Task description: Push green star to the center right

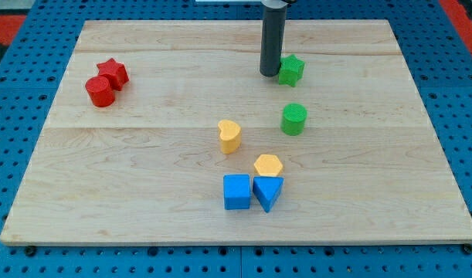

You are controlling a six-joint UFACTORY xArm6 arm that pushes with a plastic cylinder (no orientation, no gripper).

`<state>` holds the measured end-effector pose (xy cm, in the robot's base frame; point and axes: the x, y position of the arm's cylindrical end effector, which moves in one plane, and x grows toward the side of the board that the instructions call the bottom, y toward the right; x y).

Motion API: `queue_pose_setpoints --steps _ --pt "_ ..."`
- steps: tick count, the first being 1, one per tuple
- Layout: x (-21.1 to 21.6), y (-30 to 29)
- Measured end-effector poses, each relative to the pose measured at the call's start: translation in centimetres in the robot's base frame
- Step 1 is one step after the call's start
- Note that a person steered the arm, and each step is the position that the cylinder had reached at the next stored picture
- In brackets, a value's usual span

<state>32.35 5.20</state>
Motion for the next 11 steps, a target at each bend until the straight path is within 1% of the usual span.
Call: queue_pose_setpoints --steps 1,2,3,4,5,9,10,11 --pt "-2.6 -0.5" --pt "-4.1 -1.1" --pt "-3.6 -1.0" --pt "-1.6 -0.5" --pt "-1.0 1.7" --pt "-1.0 2.4" --pt "-0.8 3.1" --pt "-0.1 5.3"
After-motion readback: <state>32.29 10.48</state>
